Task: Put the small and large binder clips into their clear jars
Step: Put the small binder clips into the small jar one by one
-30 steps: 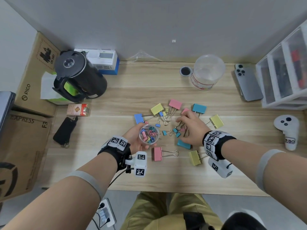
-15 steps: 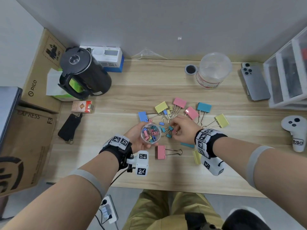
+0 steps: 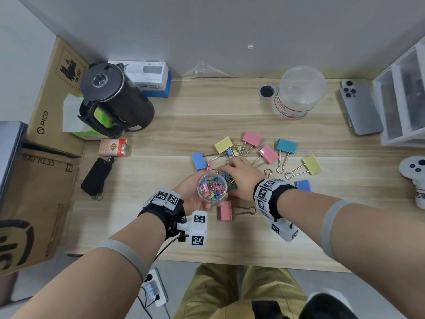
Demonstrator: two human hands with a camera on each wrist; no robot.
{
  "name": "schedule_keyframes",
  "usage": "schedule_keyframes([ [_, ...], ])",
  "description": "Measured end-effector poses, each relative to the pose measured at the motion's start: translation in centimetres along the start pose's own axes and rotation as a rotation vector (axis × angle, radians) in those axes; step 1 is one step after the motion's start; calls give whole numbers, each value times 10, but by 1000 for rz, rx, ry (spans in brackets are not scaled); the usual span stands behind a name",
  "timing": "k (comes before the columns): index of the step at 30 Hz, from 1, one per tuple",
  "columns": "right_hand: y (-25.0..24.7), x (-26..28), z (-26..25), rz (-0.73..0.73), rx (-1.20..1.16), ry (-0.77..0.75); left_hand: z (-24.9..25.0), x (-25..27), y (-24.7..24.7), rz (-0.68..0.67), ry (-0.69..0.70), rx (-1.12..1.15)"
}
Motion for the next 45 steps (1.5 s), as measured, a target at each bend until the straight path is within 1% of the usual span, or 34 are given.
schedule_keyframes([
  [3, 1, -4, -4, 14, 12, 13, -1, -7, 6, -30, -9, 18],
  [7, 0, -7, -7, 29, 19, 34, -4, -14, 6, -34, 1, 52],
  [13, 0, -5, 0, 39, 19, 99, -8, -11, -2, -57, 1, 103],
  [16, 1, -3, 1, 25, 13, 107, -8, -12, -1, -67, 1, 94],
  [19, -3, -2, 0, 36, -5, 93, -6, -14, 3, -74, 5, 100],
  [22, -5, 0, 2, 30, -17, 87, -3, -15, 9, -70, 5, 61],
  [28, -5, 3, -5, 6, 4, -20, -6, -22, 7, -70, -27, 52],
  [31, -6, 5, -5, 17, -7, -51, -7, -24, 5, -66, -36, 53],
  [36, -7, 8, -1, 30, -95, -96, -7, -26, 4, -56, -26, 39],
  [41, -7, 6, 1, 30, -171, -140, -10, -30, 2, -66, -17, 72],
  [45, -18, 8, 6, 93, -231, -126, -4, -27, 6, -79, -1, 84],
])
Point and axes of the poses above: each hand's wrist, its own x-axis away from the middle knuckle, its own y-axis out of the palm, z = x × y, the point moved 9 cm from there along -x, towards the middle knuckle, and after that the axes turned 15 degrees about -z, right-handed, at the moved point
